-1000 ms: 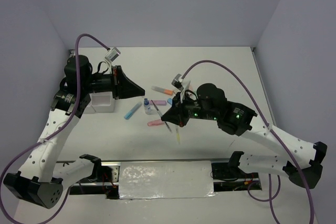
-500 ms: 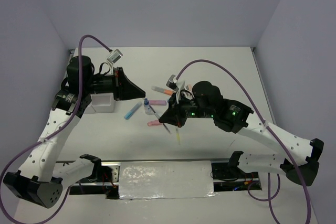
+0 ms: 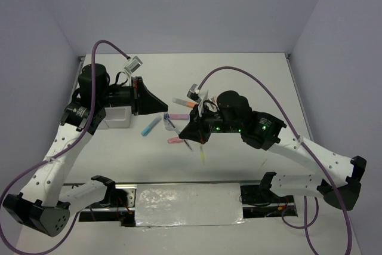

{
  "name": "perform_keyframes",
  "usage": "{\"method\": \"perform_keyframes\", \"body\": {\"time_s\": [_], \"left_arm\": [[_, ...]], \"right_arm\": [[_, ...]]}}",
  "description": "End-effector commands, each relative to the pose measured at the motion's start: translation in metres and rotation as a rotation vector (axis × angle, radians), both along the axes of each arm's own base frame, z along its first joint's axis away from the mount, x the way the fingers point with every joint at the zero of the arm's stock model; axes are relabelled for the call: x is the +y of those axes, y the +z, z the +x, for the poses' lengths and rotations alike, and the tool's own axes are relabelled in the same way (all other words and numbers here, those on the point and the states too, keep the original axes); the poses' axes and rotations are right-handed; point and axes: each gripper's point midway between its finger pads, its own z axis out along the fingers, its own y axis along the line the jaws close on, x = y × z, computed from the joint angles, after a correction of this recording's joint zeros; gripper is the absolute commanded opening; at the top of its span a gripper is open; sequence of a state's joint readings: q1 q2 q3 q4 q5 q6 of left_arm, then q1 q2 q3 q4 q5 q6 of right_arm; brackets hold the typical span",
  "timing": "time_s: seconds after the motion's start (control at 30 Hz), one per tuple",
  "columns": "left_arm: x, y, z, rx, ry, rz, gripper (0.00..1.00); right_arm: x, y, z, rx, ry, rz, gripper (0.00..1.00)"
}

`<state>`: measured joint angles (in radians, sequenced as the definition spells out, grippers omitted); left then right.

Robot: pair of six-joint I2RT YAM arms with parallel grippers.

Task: Sort the stationery into containers
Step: Close the pen cap on the pen.

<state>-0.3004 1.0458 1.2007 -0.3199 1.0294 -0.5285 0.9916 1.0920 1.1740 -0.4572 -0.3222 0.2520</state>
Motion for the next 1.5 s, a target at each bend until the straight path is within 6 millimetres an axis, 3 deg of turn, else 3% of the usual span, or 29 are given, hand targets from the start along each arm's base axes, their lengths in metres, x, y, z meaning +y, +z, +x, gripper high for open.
{"method": "perform_keyframes", "body": {"time_s": [0.0, 1.47], "left_arm": [[-0.003, 0.010, 0.001, -0.055, -0.017, -0.027, 0.00], [-0.006, 0.002, 0.003, -0.052, -0.039, -0.033, 0.00]], "right_arm": [[0.006, 0.024, 0.005, -0.059, -0.004, 0.048, 0.00], [-0.001, 0.040, 0.016, -0.096, -0.076, 0.068, 0.00]]}}
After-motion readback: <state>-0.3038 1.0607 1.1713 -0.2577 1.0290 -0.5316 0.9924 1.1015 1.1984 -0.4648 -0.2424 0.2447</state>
